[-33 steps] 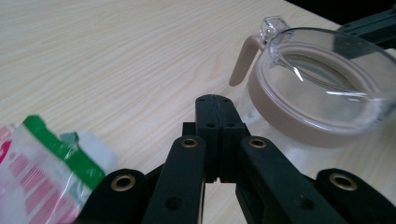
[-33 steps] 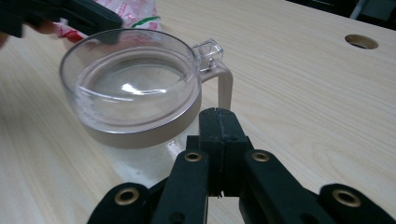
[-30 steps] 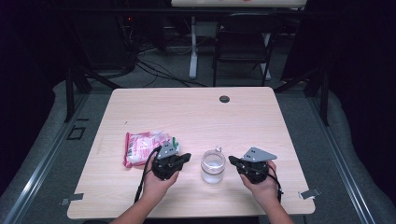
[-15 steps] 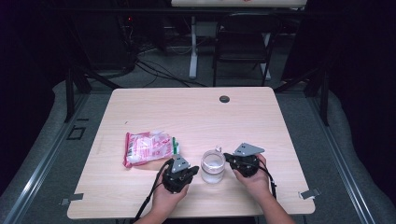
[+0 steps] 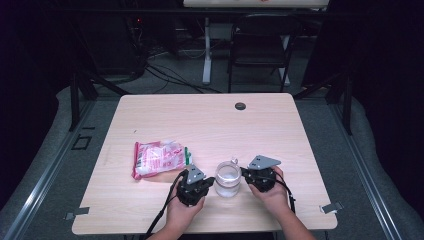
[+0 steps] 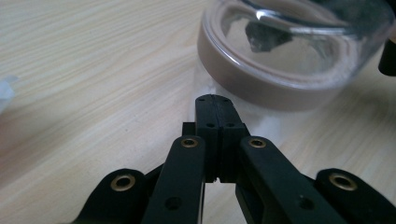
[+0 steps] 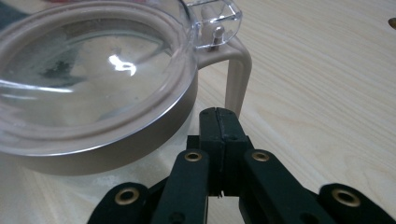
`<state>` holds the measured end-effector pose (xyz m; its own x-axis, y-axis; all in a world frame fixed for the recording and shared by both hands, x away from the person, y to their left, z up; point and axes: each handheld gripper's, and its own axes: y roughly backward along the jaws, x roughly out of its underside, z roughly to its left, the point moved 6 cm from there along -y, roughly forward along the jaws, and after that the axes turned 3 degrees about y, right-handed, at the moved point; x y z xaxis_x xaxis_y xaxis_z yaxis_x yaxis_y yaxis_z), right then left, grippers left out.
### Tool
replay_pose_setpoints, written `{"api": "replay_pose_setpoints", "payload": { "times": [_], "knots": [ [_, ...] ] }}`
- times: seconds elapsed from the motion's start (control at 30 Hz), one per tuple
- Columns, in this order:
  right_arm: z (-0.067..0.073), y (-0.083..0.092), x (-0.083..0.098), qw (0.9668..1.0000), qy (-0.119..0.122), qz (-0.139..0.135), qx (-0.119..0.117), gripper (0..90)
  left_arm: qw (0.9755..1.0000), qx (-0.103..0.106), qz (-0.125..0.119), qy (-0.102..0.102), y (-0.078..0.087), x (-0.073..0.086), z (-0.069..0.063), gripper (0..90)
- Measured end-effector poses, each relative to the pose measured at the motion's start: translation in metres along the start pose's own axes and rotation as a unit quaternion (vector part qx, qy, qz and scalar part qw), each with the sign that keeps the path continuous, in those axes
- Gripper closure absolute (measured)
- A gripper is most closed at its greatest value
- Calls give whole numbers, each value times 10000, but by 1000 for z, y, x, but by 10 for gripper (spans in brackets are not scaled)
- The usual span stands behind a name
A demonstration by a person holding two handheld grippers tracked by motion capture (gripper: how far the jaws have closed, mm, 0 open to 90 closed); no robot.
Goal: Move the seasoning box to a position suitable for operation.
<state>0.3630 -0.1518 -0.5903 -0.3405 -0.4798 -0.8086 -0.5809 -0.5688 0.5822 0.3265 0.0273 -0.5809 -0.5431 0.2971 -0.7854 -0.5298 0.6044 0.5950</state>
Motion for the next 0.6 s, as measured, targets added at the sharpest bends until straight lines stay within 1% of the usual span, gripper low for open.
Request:
{"api": "replay_pose_setpoints", "payload": {
  "times": [0.03, 0.1, 0.17, 0.23, 0.27, 0.3, 0.33, 0.4, 0.43, 0.47, 0.5, 0.53, 0.6],
  "knots": [
    [2, 1, 0, 10000, 16, 15, -6, 900, 10000, -5, -34, -1, 0, -1, 1, 900],
    [7, 3, 1, 10000, -11, 17, -12, 900, 10000, -25, -3, -45, -1, -2, 3, 900],
    [12, 5, 2, 10000, 15, 25, 15, 900, 10000, 2, 14, -90, -3, -3, 5, 900],
    [18, 7, 3, 10000, 20, 43, -27, 900, 10000, 75, 42, -46, -4, -4, 8, 900],
    [22, 8, 3, 10000, 67, 56, -13, 900, 9999, 142, 47, -13, -4, -4, 8, 900],
    [25, 9, 4, 9999, 116, 65, -14, 897, 9998, 172, 57, -55, -4, -5, 9, 900],
    [27, 11, 4, 9998, 184, 81, -44, 878, 9998, 156, 84, -129, -4, -5, 10, 900],
    [32, 14, 4, 9996, 250, 49, -133, 852, 9992, 179, 147, -324, -2, -4, 11, 900],
    [33, 17, 4, 9994, 297, 24, -148, 848, 9991, 169, 129, -361, -1, -4, 12, 900],
    [32, 20, 3, 9994, 272, -46, -197, 842, 9989, 181, 160, -411, 0, -4, 14, 900],
    [30, 22, 3, 9994, 233, -99, -215, 836, 9988, 230, 173, -407, 1, -4, 15, 900],
    [27, 23, 4, 9996, 177, -133, -179, 823, 9987, 306, 159, -375, 3, -4, 17, 892],
    [21, 23, 6, 9998, 166, -101, -68, 805, 9989, 349, 87, -305, 9, -4, 20, 888]
  ]
}}
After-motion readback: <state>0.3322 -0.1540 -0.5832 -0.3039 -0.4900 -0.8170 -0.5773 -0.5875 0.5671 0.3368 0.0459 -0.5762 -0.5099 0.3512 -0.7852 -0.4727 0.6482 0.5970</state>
